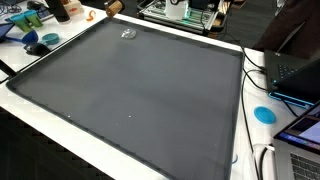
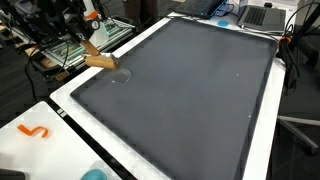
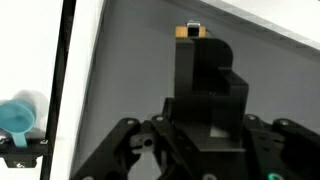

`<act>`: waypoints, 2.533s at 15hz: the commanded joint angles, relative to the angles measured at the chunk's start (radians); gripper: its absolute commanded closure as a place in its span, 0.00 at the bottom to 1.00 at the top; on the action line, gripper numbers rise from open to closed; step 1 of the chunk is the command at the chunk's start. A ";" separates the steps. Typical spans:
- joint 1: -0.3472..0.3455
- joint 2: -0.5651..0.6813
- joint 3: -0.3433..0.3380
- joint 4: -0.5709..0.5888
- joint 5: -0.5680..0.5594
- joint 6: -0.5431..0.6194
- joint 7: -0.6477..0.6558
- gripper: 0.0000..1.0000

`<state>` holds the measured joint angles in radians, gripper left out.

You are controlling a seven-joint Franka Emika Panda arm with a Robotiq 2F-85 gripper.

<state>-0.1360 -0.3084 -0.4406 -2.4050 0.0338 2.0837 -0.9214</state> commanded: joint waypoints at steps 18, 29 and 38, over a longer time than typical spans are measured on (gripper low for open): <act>-0.275 0.475 0.009 0.442 0.299 -0.297 -0.346 0.75; -0.356 0.525 0.059 0.490 0.352 -0.355 -0.364 0.75; -0.364 0.505 0.065 0.467 0.366 -0.377 -0.383 0.75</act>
<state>-0.4745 0.2137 -0.3887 -1.9305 0.3727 1.7346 -1.2774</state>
